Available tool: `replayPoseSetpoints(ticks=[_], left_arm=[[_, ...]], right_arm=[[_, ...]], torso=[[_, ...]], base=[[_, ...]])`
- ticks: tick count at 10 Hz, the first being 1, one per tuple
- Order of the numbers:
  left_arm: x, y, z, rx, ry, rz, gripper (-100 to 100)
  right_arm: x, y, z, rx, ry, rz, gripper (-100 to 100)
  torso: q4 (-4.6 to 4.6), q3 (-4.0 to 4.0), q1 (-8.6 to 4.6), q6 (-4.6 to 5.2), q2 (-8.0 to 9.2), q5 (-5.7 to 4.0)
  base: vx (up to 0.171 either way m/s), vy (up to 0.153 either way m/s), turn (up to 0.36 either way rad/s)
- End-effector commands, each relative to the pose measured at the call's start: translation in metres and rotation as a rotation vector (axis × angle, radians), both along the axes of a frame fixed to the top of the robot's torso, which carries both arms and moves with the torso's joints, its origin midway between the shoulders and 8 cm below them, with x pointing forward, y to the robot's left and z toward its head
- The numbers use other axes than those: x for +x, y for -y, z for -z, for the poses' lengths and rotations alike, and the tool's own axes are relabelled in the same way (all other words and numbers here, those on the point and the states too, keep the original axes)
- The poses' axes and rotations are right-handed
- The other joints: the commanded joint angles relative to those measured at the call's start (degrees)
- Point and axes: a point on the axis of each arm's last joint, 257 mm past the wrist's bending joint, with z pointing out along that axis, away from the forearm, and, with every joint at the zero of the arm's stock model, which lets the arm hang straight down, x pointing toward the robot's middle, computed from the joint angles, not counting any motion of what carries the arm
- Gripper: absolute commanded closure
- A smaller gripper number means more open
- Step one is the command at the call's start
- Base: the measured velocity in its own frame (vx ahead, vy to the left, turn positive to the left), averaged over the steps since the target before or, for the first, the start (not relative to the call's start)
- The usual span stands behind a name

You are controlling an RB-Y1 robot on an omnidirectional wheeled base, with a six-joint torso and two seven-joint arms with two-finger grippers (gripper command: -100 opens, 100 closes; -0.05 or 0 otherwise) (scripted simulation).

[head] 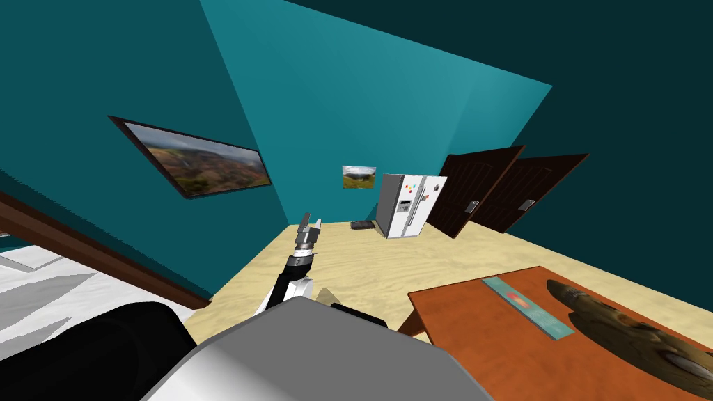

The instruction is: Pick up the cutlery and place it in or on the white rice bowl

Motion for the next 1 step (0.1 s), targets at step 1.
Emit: replayPoseSetpoints(ticks=[1], left_arm=[[0.0000,0.0000,0.0000,0.000,0.000,0.000,0]], right_arm=[[0.0000,0.0000,0.0000,0.000,0.000,0.000,0]], torso=[[0.00,0.00,0.00,0.00,0.00,0.00]], base=[[0.000,0.000,0.000]])
